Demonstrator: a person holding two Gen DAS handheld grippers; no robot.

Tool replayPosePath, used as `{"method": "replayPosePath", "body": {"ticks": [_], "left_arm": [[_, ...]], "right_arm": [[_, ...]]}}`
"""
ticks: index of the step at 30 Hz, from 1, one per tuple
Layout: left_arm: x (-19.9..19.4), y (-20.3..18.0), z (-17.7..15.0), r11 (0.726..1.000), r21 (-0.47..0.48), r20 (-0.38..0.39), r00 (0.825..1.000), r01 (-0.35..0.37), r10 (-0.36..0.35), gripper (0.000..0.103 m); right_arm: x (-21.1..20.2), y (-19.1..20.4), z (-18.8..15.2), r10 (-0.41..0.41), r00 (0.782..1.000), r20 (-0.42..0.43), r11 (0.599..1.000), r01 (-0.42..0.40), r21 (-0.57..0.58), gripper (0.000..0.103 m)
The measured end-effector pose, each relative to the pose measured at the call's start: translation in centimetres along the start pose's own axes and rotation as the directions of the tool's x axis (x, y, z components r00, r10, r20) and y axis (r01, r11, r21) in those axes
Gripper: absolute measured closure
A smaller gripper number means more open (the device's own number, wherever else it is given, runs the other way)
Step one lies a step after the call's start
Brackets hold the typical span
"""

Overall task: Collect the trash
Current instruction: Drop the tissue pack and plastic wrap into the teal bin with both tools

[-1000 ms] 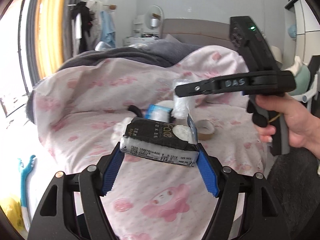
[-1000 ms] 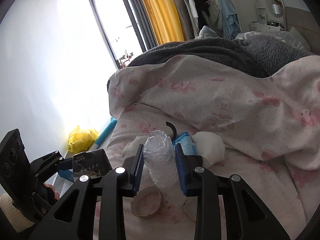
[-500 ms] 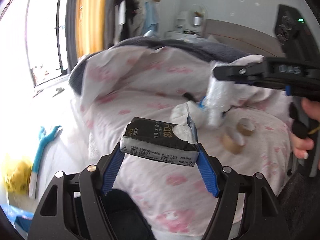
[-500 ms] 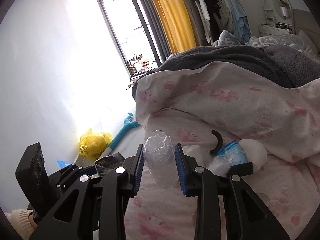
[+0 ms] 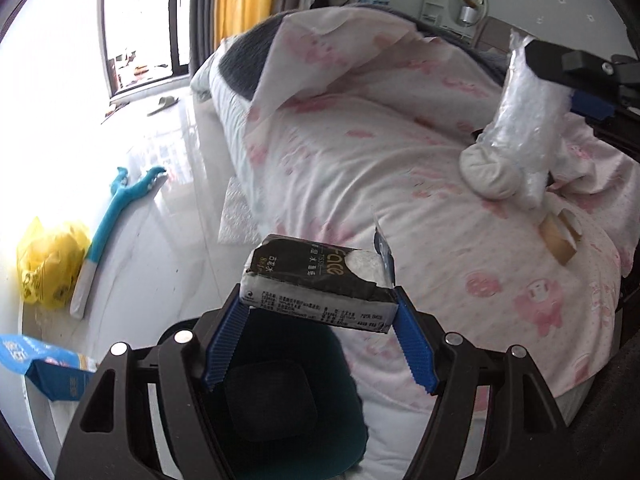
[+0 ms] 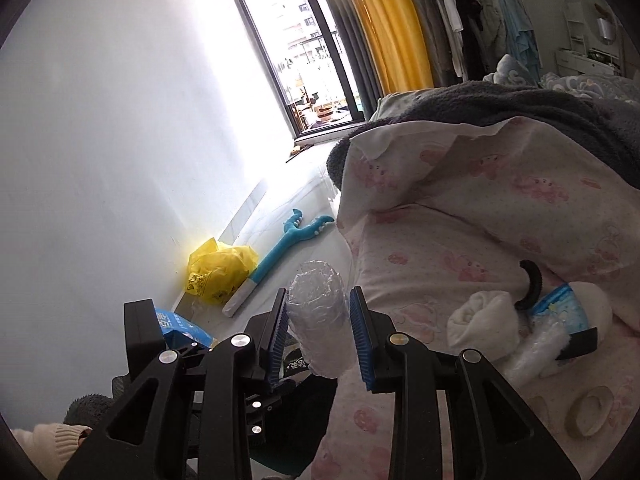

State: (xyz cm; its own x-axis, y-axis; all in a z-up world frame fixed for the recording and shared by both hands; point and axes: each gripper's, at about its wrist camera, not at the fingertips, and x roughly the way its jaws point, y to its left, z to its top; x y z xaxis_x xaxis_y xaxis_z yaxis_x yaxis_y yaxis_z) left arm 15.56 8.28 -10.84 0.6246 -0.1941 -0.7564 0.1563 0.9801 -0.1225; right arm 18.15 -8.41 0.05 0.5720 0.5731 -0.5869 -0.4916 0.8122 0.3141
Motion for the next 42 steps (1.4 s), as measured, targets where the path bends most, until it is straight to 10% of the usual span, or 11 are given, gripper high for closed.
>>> {"method": "replayPosePath", "body": {"ticks": [11,27,42], "left_arm": [[1.7,4.9,-3.0,0.992,-0.121,-0.155,0.988,-0.022,0.003,0.029],[4.4,9.7,-8.2,0.973,-0.225,-0.394,0.919,-0.062,-0.033,0.024],[-1.6,12.9,-7.7,0.967,-0.245,-0.199,0.98,-0.067,0.017,0.013]], "right_arm": [[4.6,3.6,-1.0,0.064,0.993,-0.096,0.998,-0.064,0.005,0.072],[11.6,7.9,-3.2,0.044,0.962,-0.268,0.996,-0.064,-0.066,0.072],[18.2,9.4,-7.0,-0.015,0.896,-0.443,0.996,-0.027,-0.09,0.072]]}}
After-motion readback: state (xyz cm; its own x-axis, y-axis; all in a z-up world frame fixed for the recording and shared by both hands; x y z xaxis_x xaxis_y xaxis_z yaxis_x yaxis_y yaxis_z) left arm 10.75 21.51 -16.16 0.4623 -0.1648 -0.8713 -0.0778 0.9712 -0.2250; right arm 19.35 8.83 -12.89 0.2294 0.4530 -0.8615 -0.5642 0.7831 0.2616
